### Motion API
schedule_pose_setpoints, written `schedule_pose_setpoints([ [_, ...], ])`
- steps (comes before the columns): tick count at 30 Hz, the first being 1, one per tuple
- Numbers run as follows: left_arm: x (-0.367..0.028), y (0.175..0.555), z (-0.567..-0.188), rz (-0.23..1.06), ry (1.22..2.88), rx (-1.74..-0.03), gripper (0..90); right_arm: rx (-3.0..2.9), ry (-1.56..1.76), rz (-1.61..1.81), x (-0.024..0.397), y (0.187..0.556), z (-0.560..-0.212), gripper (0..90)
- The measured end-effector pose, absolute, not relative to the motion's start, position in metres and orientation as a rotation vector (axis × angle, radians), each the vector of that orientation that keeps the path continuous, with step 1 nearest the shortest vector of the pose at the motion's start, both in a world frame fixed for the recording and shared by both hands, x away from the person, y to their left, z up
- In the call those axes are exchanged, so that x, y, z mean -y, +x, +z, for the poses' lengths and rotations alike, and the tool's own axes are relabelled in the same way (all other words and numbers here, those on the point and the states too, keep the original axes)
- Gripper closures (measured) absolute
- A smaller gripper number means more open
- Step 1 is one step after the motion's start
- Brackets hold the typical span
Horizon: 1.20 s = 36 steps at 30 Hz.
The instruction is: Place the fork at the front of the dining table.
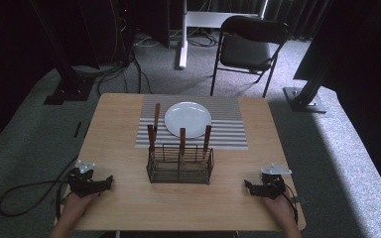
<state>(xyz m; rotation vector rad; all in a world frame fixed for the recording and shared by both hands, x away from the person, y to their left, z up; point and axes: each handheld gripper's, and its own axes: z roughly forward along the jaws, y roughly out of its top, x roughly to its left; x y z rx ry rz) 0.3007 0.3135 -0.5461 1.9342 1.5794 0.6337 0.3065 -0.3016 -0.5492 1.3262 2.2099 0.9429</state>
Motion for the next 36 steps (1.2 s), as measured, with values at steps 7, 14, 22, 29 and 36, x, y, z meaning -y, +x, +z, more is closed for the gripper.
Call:
schedule_pose_setpoints([
  [7, -0.313, 0.301, -0.546, 0.633, 1.933, -1.581, 0.0, -2.217, 1.332, 0.932, 0.300, 0.307, -0.548, 12.6],
  [14, -0.313, 0.301, -0.546, 0.633, 1.935, -1.580, 0.0, -2.242, 1.345, 0.895, 0.295, 0.307, -0.545, 12.5],
  [22, -0.313, 0.301, -0.546, 0.633, 1.935, -1.580, 0.0, -2.241, 1.391, 0.906, 0.291, 0.299, -0.542, 13.1],
  [29, -0.313, 0.301, -0.546, 0.633, 1.934, -1.580, 0.0, -2.240, 1.357, 0.966, 0.278, 0.290, -0.519, 13.1],
  [36, -0.314, 0.301, -0.546, 0.633, 1.936, -1.578, 0.0, -2.231, 1.301, 1.031, 0.265, 0.285, -0.492, 13.2],
])
